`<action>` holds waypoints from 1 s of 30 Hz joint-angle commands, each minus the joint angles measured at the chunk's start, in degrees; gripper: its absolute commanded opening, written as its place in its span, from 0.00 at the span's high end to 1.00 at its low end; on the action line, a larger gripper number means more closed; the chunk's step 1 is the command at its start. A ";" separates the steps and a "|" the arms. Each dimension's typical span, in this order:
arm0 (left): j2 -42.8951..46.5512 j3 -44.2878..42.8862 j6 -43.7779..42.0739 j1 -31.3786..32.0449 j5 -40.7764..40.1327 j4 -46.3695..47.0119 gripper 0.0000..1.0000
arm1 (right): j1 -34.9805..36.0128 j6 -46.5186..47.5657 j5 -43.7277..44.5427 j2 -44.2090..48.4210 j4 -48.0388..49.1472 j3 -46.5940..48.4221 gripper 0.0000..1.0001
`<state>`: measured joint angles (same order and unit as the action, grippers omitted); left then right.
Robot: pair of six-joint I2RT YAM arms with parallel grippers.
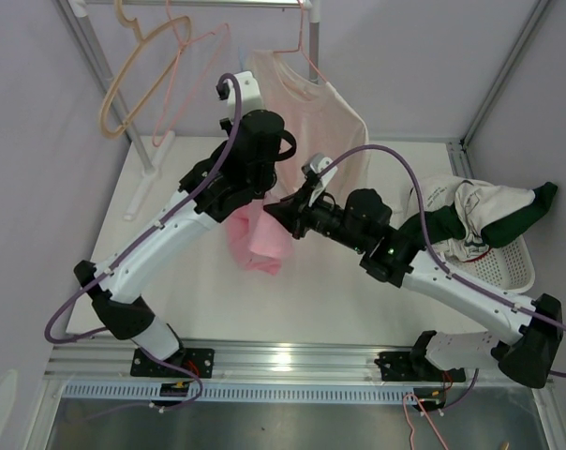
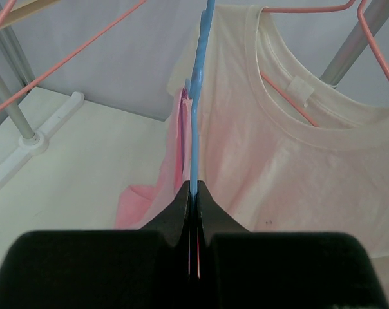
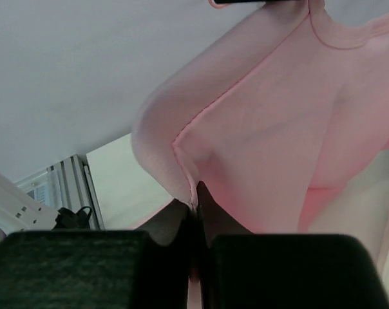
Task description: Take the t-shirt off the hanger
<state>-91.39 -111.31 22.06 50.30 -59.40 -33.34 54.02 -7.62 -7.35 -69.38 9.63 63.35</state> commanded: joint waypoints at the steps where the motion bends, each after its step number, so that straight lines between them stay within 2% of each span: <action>1: 3.33 1.09 0.09 0.50 -0.63 6.34 0.99 | 0.38 0.06 0.23 -1.72 0.14 3.35 1.00; 3: 3.07 2.14 -4.11 0.50 -2.39 9.51 0.99 | 1.00 -0.38 1.72 -0.23 -1.71 2.57 1.00; 7: 2.19 4.96 -15.11 -0.29 -3.89 25.13 0.99 | 3.36 -1.26 4.27 5.48 -6.10 0.64 1.00; 9: 0.09 3.91 -12.86 -2.39 -1.36 23.25 0.99 | 5.03 -1.08 6.11 9.33 -9.44 0.19 1.00; 11: -1.93 -1.18 -10.03 -3.98 0.15 16.84 0.99 | 7.92 -1.08 10.06 12.07 -14.35 -1.30 1.00; 14: -4.58 -3.83 -11.95 -5.83 -0.11 18.57 0.99 | 10.13 -3.10 13.06 16.99 -17.79 -4.89 1.00; 17: -5.55 -5.14 -15.99 -6.88 -0.28 22.18 0.99 | 10.75 -6.09 14.21 20.95 -19.38 -9.29 1.00; 26: -9.85 -16.04 -20.92 -8.91 0.69 20.95 0.99 | 12.86 -11.80 15.79 27.81 -20.35 -18.35 1.00; 30: -8.63 -17.54 -15.50 -8.73 4.80 14.73 0.99 | 13.22 -10.67 19.04 26.68 -20.62 -17.48 1.00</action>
<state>-101.56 -124.68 4.47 43.44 -56.40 -20.75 65.25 -16.75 12.47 -42.92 -6.24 45.65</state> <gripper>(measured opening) 0.014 0.011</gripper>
